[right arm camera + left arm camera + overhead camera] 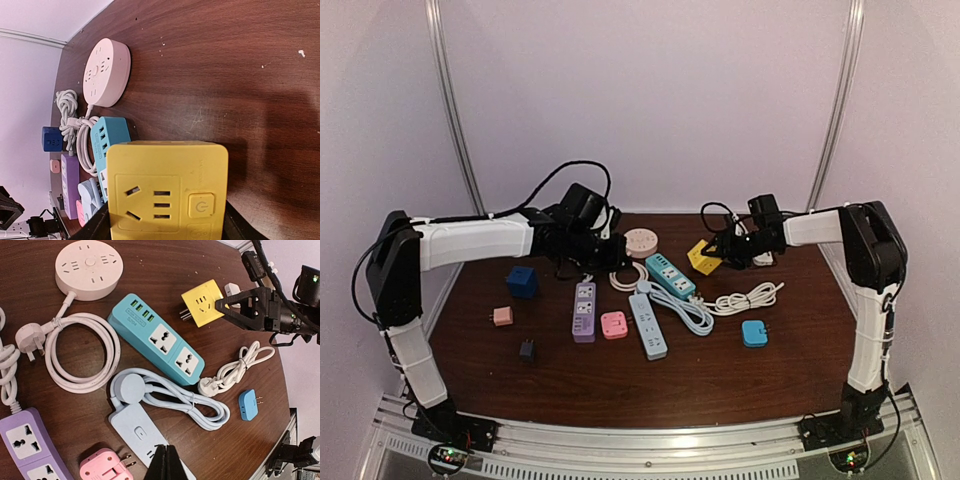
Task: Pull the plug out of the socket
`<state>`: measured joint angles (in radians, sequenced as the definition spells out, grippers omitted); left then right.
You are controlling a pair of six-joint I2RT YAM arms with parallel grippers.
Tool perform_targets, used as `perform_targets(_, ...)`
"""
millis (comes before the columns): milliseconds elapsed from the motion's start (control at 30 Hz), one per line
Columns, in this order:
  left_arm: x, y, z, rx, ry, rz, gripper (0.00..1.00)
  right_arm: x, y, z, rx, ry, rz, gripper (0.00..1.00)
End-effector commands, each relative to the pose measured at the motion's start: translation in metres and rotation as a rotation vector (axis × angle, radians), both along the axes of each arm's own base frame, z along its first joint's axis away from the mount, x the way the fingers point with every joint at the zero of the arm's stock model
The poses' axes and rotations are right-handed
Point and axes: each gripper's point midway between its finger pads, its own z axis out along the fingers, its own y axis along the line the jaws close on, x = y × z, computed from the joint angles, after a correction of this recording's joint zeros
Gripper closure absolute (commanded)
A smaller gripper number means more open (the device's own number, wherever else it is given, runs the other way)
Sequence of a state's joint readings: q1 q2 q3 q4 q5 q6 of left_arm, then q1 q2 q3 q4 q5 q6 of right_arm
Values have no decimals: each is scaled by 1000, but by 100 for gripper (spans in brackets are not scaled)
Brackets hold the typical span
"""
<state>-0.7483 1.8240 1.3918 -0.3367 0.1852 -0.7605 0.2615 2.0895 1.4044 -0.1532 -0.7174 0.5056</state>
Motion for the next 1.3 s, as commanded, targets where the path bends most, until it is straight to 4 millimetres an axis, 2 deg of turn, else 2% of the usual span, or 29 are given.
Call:
perform_targets(0, 5, 0, 22, -29, -69, 6, 100, 1, -3, -3, 21, -12, -1, 46)
perform_targets(200, 3, 7, 26, 3, -78, 13, 98, 0, -12, -7, 17, 1, -21, 35)
perform_targets(467, 2, 17, 35, 34, -99, 30, 95, 3, -19, -2, -17, -16, -50, 23)
perform_targets(767, 0, 33, 47, 71, -130, 51, 92, 2, -36, 14, -106, -58, -99, 19)
perform_targets(933, 0, 50, 58, 101, -170, 72, 89, 0, -48, 33, -166, -113, -137, 13)
perform_targets(1167, 10, 89, 76, 129, -239, 159, 86, -8, -60, 63, -257, -194, -190, 8)
perform_targets(1267, 11, 108, 86, 158, -287, 197, 79, -16, -65, 77, -314, -247, -217, 1)
